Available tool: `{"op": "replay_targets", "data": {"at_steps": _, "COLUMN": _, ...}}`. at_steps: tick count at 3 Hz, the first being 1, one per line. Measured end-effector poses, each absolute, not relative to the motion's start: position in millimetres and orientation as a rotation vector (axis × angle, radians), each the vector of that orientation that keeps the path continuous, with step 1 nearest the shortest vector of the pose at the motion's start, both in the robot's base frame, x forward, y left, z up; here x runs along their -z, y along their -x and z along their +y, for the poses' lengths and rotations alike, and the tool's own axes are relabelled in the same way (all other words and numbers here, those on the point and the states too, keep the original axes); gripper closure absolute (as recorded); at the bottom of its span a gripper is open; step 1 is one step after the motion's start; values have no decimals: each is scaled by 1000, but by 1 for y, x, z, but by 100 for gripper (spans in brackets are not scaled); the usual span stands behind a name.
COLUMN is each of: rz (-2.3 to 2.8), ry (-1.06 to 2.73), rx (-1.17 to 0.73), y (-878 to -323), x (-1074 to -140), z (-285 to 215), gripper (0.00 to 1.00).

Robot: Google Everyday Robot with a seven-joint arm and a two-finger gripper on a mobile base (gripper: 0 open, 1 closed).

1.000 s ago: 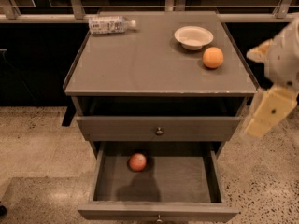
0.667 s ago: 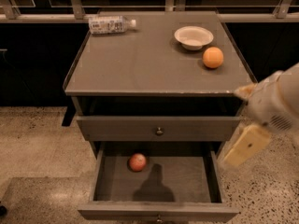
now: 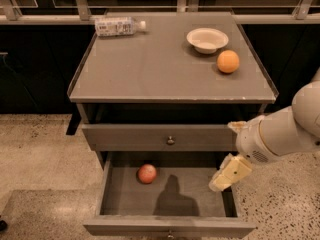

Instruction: Pick apple from middle drawer and place on counter

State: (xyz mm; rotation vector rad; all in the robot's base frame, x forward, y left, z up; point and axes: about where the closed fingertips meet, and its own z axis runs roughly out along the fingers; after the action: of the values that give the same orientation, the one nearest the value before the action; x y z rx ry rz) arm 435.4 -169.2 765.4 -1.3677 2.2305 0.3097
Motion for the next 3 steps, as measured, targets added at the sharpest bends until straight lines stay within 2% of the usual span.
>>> {"op": "replay_targets", "data": {"at_steps": 1, "rz": 2231, "ry": 1249, "rx": -240, "y": -416, "x": -779, "z": -167, "gripper": 0}}
{"op": "replay_targets", "data": {"at_steps": 2, "rz": 2310, "ry": 988, "rx": -337, "y": -375, "x": -719, "z": -169, "gripper": 0}}
{"op": "replay_targets", "data": {"at_steps": 3, "rz": 2302, "ry": 801, "rx": -465, "y": -360, "x": -647, "z": -165, "gripper": 0}}
